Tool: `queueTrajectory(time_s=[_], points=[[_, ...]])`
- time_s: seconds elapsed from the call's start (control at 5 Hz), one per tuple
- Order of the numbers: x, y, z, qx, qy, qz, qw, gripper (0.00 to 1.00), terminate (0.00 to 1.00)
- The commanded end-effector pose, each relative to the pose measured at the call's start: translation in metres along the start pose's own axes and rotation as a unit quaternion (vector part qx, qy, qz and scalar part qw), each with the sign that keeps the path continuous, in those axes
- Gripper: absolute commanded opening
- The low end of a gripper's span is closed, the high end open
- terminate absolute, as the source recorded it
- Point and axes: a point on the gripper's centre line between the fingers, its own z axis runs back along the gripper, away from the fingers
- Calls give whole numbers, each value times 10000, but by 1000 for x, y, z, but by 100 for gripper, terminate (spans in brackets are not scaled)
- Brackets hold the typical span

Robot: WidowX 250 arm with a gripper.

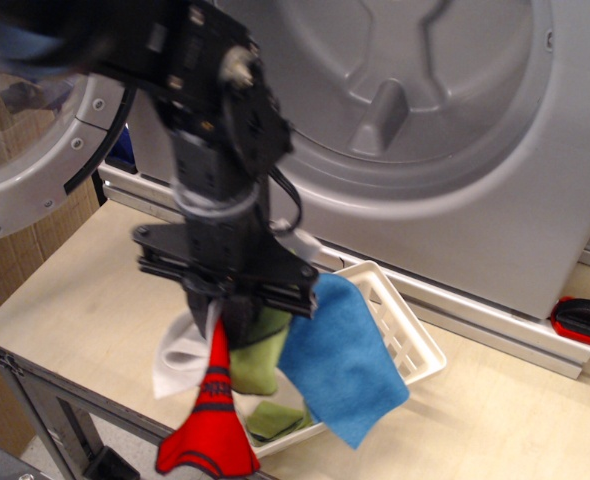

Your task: Take clothes out of laundry machine

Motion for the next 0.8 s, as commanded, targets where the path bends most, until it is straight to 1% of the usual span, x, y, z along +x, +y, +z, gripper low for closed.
queueTrajectory(time_s=[0.0,0.2,0.4,0.6], points=[[52,-28,-31,-66,-63,-218,9997,0,0],[55,-31,-42,-109,-40,-332,9994,0,0],[55,-31,-44,-52,-108,-326,9994,0,0],[58,-31,-45,-26,-414,-307,9987,0,0]])
